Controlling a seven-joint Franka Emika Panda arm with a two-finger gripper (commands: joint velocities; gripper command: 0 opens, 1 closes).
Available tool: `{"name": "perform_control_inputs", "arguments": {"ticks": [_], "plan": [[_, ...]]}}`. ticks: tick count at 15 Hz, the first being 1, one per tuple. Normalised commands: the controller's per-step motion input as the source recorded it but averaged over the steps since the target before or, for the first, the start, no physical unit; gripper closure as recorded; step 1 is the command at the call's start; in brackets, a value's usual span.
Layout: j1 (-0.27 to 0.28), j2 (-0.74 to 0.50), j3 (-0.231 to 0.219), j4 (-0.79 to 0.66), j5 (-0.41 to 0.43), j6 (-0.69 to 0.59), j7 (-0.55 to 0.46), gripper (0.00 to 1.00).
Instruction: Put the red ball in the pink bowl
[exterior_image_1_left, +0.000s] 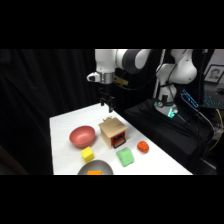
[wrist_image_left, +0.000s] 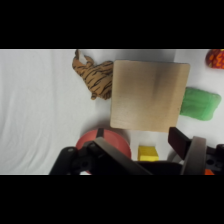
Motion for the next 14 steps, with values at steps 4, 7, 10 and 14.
{"name": "perform_control_inputs", "arguments": {"ticks": [4, 7, 10, 14], "plan": [[0.011, -0.07, 0.035, -0.05, 0.040, 0.01, 0.03, 0.00], [0.051, -0.17, 0.061, -0.13, 0.113, 0.01, 0.05, 0.00], [0.084, -0.22, 0.090, -0.24, 0.122, 0.05, 0.14, 0.00], [0.123, -0.25, 0.113, -0.34, 0.149, 0.14, 0.18, 0.00]]}}
